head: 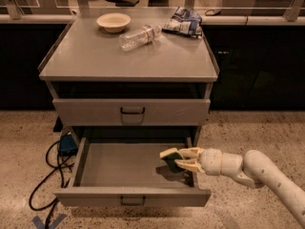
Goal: Place sponge into middle drawer
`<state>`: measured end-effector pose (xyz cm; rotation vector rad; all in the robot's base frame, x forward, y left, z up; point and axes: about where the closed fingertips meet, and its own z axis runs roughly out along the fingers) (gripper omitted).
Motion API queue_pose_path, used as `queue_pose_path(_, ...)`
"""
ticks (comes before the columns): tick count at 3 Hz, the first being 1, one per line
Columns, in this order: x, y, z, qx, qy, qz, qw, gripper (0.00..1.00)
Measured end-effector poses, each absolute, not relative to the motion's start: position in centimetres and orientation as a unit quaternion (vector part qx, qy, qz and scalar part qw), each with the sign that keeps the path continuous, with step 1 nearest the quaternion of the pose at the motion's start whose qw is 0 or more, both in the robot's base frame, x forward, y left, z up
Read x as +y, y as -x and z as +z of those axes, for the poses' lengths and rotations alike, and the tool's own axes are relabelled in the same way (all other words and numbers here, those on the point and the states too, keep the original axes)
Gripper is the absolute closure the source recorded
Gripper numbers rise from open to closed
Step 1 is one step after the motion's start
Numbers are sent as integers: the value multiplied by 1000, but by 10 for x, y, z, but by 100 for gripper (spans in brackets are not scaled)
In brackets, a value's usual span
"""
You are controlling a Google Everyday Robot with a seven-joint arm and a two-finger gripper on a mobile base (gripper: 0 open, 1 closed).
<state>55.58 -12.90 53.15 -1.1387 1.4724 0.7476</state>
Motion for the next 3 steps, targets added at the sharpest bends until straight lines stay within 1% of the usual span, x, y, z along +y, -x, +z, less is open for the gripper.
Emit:
queue_pose_path(1, -113, -581, 523, 610, 537, 276, 513, 100)
queue_pose_path(2, -89, -596, 511, 598, 607, 237, 467, 100)
queue_pose_path(3, -74, -600, 498, 584, 662, 211, 419, 100)
